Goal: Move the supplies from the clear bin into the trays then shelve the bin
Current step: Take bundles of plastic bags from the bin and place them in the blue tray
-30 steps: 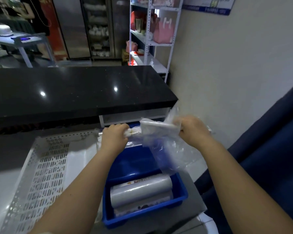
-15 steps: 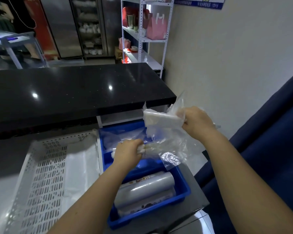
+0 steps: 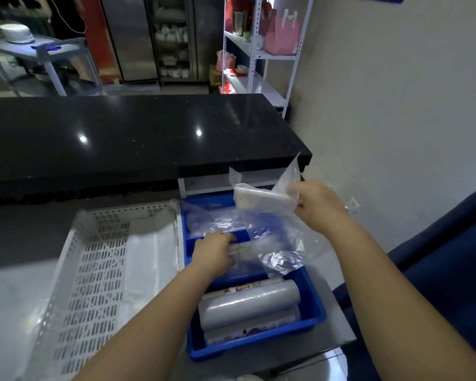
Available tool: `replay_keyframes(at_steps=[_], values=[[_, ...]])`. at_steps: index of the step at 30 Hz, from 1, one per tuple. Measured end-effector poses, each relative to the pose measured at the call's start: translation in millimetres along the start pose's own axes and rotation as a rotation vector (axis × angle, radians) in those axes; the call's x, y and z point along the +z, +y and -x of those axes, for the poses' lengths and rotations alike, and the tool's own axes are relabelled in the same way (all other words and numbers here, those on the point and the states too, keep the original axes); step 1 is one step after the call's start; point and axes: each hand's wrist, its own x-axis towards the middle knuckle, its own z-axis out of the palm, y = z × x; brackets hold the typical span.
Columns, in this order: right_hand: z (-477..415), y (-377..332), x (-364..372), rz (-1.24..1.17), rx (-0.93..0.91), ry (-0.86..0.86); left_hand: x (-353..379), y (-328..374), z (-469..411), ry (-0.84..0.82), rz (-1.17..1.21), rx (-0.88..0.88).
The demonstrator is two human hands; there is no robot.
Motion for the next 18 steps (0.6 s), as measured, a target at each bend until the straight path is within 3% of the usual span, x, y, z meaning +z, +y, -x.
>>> replay_keyframes(at_steps=[10,14,18], values=[[-23,-35,42,-0.098,-0.044,-0.219,-90,-49,12,0.524,0.213,-0.157],[-27,-50,60,-0.114,-0.103,-0.388,-100,-54,17,0.557,0.306,-0.149],[-18,-59,88,-0.096,-0.143,-0.575,-78,-47,25,0.471,0.277,-0.057]])
